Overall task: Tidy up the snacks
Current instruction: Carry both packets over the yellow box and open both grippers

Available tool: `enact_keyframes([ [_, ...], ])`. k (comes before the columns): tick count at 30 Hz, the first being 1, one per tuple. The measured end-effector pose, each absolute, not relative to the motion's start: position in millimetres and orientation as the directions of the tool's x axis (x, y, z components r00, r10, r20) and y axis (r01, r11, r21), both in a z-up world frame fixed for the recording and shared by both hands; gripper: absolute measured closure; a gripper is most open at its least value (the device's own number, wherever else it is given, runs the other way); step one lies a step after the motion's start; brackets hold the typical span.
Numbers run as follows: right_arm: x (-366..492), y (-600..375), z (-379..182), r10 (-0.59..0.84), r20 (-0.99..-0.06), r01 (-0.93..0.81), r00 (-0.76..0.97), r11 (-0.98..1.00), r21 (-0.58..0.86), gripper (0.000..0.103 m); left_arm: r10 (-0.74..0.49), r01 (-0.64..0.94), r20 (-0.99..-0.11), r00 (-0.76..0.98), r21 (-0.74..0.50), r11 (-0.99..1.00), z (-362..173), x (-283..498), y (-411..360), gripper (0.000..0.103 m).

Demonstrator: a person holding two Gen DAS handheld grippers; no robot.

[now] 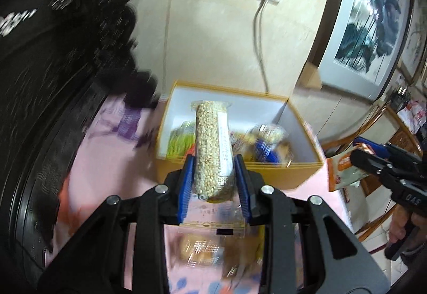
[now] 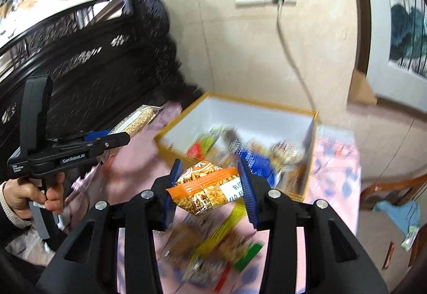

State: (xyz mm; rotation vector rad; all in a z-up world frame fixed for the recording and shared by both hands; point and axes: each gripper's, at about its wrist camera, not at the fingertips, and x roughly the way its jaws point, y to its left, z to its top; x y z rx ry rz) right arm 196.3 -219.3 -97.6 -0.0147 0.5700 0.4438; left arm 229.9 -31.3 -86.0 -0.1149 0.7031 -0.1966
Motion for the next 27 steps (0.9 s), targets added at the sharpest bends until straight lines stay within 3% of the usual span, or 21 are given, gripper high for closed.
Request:
enact_keyframes([
  [12, 284.7, -224.1, -75.8, 0.333, -0.446, -0.35, 0.831, 0.935, 0.046, 0.06, -0.232, 0.174, -0.57, 0.788, -0.155, 0.972, -58.7, 327.3, -68.8, 0.072],
  [13, 287.7, -223.3, -76.3, 0.329, -0.446, -0.349, 0.833, 0.936, 0.038, 0.059, -0.221, 0.162, -0.565, 0.795, -0.153, 0.975, -57.8, 332.8, -69.1, 0.069],
  [14, 291.6, -222.0, -77.0, 0.318, -0.449, -0.343, 0.835, 0.939, 0.026, 0.058, -0.206, 0.145, -0.563, 0.8, -0.152, 0.978, -56.0, 336.0, -68.8, 0.043],
  [15, 292.9, -221.5, -76.5, 0.301, -0.447, -0.33, 0.842, 0.944, 0.014, 0.049, -0.186, 0.118, -0.556, 0.81, -0.156, 0.981, -53.3, 335.9, -67.3, 0.023],
  [16, 292.2, -221.5, -75.1, 0.287, -0.441, -0.317, 0.85, 0.948, 0.007, 0.036, -0.179, 0.106, -0.537, 0.824, -0.163, 0.981, -50.5, 333.2, -65.1, 0.022],
  [17, 288.2, -221.8, -73.4, 0.265, -0.422, -0.295, 0.867, 0.955, -0.007, 0.033, -0.183, 0.107, -0.516, 0.837, -0.173, 0.979, -47.4, 330.6, -63.3, 0.022],
  [21, 279.8, -224.7, -76.1, 0.251, -0.443, -0.282, 0.86, 0.959, -0.004, 0.033, -0.167, 0.106, -0.505, 0.847, -0.146, 0.984, -45.4, 318.8, -60.6, 0.01],
  [27, 255.3, -235.3, -99.7, 0.246, -0.523, -0.265, 0.816, 0.963, 0.04, 0.031, -0.139, 0.068, -0.562, 0.815, -0.145, 0.987, -64.7, 291.9, -46.9, 0.005],
])
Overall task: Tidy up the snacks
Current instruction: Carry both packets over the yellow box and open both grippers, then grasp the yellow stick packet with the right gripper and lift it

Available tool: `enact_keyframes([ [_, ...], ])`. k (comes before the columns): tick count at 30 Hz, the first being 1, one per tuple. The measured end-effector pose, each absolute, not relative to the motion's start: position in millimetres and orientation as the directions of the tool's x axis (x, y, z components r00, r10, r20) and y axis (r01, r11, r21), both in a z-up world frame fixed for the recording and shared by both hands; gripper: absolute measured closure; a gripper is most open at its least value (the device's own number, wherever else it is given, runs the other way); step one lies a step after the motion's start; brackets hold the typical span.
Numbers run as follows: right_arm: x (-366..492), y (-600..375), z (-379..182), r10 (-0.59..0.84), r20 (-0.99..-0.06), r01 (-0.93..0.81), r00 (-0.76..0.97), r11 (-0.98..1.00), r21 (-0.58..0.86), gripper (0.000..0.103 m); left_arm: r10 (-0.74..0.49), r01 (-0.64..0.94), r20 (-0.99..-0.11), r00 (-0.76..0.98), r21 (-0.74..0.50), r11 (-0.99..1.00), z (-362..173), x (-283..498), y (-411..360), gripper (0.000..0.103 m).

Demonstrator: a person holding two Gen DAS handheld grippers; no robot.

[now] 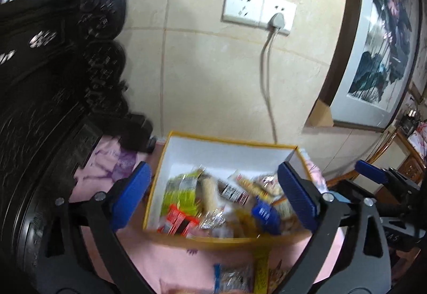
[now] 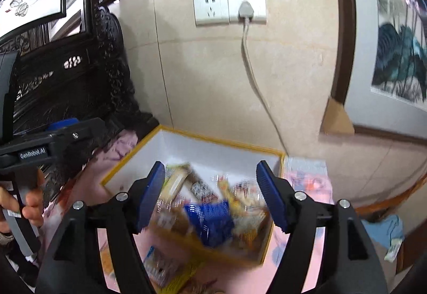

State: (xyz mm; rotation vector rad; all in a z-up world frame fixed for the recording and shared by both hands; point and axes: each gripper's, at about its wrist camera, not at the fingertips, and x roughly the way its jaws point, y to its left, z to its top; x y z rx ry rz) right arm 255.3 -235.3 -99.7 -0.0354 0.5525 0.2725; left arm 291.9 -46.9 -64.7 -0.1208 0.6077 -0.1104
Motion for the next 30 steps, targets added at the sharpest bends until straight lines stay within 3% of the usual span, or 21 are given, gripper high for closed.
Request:
enact_keyframes([
  [8, 202.6, -256.8, -181.8, 0.262, -0.715, -0.198, 0.648, 0.965, 0.173, 0.031, -0.094, -0.037, -0.701, 0.707, -0.169, 0.985, -122.6, 234.9, -13.3, 0.005],
  [14, 180.3, -259.9, -228.5, 0.329, -0.788, -0.108, 0.521, 0.941, 0.321, 0.031, -0.083, -0.086, -0.79, 0.608, -0.169, 0.982, -161.2, 186.8, 9.0, 0.005],
  [23, 233.1, -213.6, -253.9, 0.33, -0.825, -0.093, 0.459, 0.941, 0.325, 0.053, -0.08, -0.127, -0.801, 0.594, -0.191, 0.973, -165.4, 158.5, 24.0, 0.005],
  [30, 262.9, -185.8, -286.8, 0.191, -0.896, -0.085, 0.4, 0.982, 0.171, 0.068, -0.079, -0.15, -0.798, 0.597, -0.208, 0.966, -164.7, 149.4, 35.7, 0.005],
])
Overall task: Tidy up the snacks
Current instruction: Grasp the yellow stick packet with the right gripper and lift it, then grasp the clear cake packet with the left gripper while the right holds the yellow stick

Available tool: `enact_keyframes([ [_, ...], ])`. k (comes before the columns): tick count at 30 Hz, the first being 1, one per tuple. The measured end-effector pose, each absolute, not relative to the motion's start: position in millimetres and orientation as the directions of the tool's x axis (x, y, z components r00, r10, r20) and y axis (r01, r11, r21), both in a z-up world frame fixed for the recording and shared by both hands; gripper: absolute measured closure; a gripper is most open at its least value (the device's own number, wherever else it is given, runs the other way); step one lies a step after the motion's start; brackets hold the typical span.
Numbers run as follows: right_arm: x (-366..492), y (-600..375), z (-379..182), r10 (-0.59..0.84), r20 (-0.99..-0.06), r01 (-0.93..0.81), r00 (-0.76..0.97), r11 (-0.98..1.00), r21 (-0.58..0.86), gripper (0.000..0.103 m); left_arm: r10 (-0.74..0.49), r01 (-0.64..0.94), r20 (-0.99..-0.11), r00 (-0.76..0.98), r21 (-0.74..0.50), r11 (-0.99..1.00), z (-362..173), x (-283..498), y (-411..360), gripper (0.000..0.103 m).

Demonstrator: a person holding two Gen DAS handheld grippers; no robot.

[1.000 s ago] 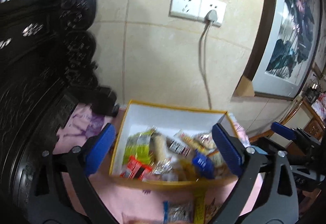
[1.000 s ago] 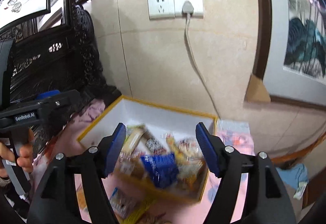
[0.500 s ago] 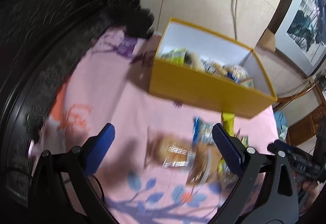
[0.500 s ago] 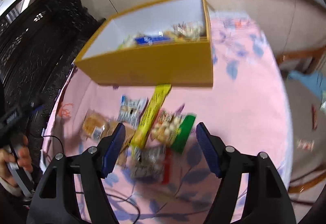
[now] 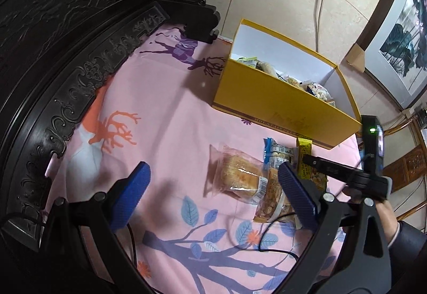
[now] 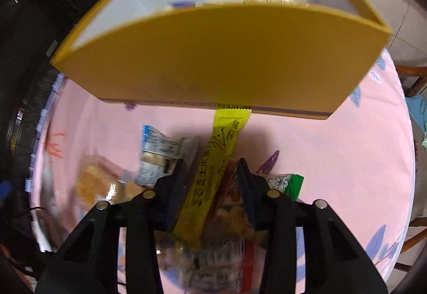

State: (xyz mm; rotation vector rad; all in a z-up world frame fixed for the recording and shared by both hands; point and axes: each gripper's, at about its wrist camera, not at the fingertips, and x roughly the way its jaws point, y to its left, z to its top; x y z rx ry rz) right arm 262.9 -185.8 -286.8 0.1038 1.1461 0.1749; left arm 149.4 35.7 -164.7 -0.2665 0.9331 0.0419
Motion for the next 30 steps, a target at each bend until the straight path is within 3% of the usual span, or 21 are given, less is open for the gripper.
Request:
enact_keyframes([
  [3, 265.4, -173.8, -289.8, 0.138, -0.906, -0.131, 0.4, 0.987, 0.093, 0.074, -0.075, -0.167, -0.805, 0.588, -0.212, 0.963, -169.5, 148.6, 41.1, 0.005],
  [13, 273.2, -138.6, -303.6, 0.015, -0.911, -0.237, 0.412, 0.967, -0.091, 0.075, -0.075, -0.178, -0.818, 0.571, -0.212, 0.961, -178.6, 156.5, 43.0, 0.005],
  [16, 271.9, -152.0, -297.8, 0.095, -0.917, -0.189, 0.388, 0.982, 0.022, 0.082, -0.077, -0.177, -0.822, 0.565, -0.212, 0.961, -180.5, 157.0, 42.7, 0.005],
  [23, 238.9, -201.7, -255.8, 0.293, -0.834, -0.086, 0.467, 0.954, 0.287, 0.082, -0.078, -0.178, -0.84, 0.536, -0.203, 0.963, -191.7, 160.5, 40.2, 0.005],
  [30, 199.2, -227.0, -219.3, 0.397, -0.756, -0.098, 0.521, 0.907, 0.409, 0.082, -0.108, -0.146, -0.871, 0.479, -0.201, 0.969, -212.5, 180.1, 24.2, 0.005],
])
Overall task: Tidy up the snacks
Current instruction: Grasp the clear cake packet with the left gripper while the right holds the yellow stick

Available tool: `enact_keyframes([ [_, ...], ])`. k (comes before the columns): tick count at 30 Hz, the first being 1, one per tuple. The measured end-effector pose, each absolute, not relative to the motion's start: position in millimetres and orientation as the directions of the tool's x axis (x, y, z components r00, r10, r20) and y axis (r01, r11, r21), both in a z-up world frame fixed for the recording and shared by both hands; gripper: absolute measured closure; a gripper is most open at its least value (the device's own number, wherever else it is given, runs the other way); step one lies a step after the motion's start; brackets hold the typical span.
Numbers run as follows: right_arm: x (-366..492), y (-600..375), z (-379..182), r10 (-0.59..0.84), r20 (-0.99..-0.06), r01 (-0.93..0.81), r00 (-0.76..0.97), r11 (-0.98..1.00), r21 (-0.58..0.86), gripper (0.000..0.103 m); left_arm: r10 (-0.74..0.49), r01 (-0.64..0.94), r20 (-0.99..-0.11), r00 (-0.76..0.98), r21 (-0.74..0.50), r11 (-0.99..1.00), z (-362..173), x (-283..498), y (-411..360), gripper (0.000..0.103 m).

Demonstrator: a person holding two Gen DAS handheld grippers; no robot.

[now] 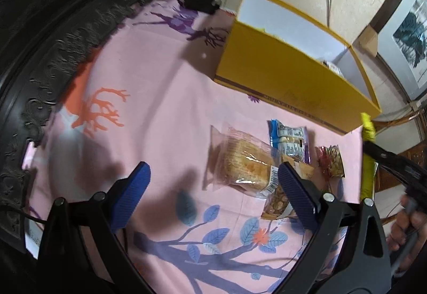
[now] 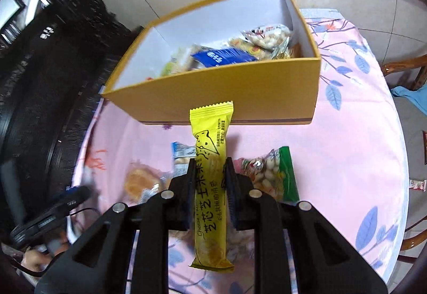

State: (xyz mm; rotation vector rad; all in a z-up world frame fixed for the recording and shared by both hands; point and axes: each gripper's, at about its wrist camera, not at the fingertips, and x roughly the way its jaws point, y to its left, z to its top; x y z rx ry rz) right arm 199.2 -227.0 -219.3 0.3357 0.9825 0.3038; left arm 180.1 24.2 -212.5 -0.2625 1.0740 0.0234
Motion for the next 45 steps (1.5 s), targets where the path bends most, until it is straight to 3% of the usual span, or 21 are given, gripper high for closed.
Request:
enact_keyframes([
  [13, 174.7, -236.2, -219.9, 0.46, -0.749, -0.079, 0.477, 0.871, 0.484, 0.082, -0.061, 0.048, -0.924, 0.376, -0.046, 0.998, -266.5, 219.2, -34.7, 0.005],
  [21, 177.4, -239.2, -220.1, 0.464, -0.748, -0.081, 0.474, 0.869, 0.488, 0.082, -0.075, 0.056, -0.936, 0.345, -0.059, 0.997, -290.6, 229.1, -32.8, 0.006],
  [25, 179.1, -239.4, -219.5, 0.461, -0.747, -0.081, 0.48, 0.871, 0.485, 0.082, -0.103, 0.06, -0.932, 0.347, -0.088, 0.994, -294.4, 228.6, -30.3, 0.021],
  [27, 180.2, -240.3, -219.7, 0.459, -0.747, -0.075, 0.48, 0.87, 0.487, 0.082, -0.109, 0.061, -0.927, 0.359, -0.093, 0.994, -292.9, 227.1, -28.9, 0.028],
  [30, 180.6, -241.3, -218.7, 0.456, -0.748, -0.07, 0.482, 0.871, 0.486, 0.082, -0.113, 0.03, -0.921, 0.373, -0.11, 0.994, -288.2, 224.2, -22.1, 0.03],
  [45, 176.6, -236.9, -194.6, 0.467, -0.715, -0.112, 0.521, 0.867, 0.485, 0.082, -0.115, -0.003, -0.856, 0.505, -0.134, 0.991, -212.2, 193.9, -11.1, 0.031],
])
